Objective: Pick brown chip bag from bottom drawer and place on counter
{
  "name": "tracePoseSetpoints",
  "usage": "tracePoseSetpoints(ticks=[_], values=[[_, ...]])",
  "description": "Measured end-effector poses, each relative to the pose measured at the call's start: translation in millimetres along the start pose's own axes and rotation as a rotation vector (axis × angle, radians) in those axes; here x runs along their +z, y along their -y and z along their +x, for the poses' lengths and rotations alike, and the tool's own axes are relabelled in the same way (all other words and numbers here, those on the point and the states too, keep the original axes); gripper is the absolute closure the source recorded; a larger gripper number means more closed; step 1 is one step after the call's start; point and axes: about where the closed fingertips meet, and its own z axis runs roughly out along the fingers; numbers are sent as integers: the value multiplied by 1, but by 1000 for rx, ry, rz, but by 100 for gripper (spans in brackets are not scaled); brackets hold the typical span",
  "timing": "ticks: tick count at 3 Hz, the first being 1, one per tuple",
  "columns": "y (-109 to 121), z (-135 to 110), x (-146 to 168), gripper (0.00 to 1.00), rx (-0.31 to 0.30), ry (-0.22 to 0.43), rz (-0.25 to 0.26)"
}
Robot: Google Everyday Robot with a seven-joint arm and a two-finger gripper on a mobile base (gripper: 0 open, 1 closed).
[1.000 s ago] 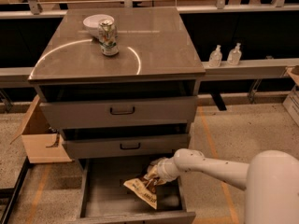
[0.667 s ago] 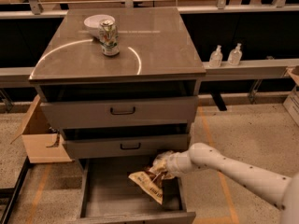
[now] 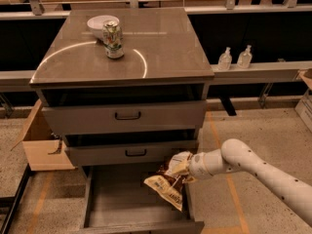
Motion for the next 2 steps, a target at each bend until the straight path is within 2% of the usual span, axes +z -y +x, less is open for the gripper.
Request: tracePoseSetpoints(ticks=[1, 2], values=[[12, 3, -9, 100, -4, -6, 60], [45, -4, -56, 100, -50, -32, 153]])
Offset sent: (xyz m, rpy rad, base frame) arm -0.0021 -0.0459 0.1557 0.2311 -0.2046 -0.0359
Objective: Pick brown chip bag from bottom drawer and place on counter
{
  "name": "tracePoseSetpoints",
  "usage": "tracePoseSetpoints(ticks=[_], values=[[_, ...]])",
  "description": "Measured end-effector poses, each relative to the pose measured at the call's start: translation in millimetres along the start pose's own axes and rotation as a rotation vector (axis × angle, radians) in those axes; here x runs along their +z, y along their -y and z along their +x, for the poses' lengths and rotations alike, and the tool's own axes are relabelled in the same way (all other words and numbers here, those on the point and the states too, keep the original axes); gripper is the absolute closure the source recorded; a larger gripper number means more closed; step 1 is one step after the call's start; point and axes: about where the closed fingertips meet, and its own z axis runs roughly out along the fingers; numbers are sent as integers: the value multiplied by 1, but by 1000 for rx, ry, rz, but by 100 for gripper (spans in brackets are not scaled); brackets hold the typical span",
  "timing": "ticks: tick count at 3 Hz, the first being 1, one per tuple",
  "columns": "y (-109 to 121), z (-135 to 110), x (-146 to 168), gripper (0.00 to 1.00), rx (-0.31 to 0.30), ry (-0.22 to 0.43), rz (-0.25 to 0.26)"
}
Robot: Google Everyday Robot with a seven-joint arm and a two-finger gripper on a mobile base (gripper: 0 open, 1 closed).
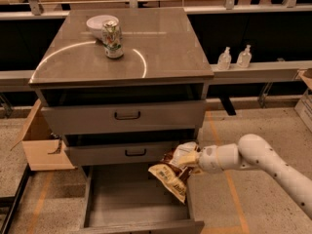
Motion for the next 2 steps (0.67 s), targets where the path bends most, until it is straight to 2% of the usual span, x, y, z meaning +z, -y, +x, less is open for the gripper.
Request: tracePoseSetpoints(ticks=[2], values=[[91, -25, -103, 100, -73, -26, 158]])
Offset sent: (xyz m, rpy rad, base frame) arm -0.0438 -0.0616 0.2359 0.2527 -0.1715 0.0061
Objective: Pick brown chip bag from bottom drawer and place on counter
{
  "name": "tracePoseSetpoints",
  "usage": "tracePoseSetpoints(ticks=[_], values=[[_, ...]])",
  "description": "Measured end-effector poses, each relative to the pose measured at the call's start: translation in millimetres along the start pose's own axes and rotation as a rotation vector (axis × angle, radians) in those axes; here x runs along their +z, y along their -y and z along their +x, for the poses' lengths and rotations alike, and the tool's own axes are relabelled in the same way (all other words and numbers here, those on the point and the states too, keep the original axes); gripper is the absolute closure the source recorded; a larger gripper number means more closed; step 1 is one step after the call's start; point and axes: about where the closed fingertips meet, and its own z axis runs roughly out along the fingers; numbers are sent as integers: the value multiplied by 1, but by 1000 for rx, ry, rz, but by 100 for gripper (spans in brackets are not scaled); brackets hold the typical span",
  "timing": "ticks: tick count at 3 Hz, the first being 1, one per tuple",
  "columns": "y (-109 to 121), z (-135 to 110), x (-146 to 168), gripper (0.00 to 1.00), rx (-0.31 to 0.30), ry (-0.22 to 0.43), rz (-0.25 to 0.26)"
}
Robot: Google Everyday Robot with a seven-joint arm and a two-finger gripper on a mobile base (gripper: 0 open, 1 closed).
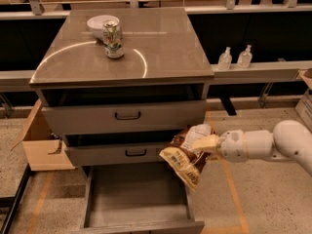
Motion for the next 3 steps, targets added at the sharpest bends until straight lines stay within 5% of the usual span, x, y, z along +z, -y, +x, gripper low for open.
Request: tracePoseSetpoints(ticks=[1, 3], values=[[62, 1, -40, 100, -19, -18, 39], [162, 50, -88, 100, -11, -108, 52]])
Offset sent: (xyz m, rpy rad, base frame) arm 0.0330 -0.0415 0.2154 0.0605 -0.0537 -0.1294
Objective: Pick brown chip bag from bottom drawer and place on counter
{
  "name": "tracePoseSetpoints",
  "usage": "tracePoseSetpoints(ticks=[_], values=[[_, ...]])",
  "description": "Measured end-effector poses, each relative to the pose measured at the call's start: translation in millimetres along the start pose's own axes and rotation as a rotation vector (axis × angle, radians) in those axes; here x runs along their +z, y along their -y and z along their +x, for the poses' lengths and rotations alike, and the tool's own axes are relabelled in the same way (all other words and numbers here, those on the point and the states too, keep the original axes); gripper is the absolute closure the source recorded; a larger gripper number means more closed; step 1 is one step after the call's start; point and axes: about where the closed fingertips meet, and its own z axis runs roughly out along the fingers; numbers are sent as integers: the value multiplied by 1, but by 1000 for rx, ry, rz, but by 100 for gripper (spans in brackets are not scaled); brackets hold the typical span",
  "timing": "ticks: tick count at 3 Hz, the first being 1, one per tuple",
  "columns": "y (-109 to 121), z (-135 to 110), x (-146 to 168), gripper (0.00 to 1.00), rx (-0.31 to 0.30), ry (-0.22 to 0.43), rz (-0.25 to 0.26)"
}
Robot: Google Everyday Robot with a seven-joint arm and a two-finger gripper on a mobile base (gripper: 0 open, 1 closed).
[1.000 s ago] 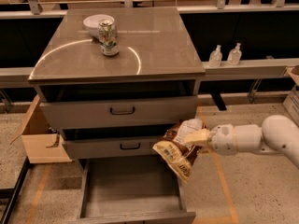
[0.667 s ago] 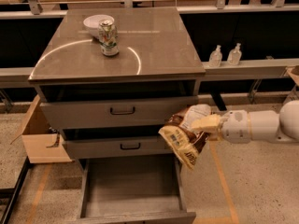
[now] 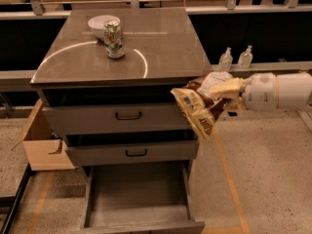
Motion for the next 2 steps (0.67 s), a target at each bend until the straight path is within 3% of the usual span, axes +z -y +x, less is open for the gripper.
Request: tracePoseSetpoints(ticks=[2], values=[[86, 70, 2, 100, -75, -29, -42]])
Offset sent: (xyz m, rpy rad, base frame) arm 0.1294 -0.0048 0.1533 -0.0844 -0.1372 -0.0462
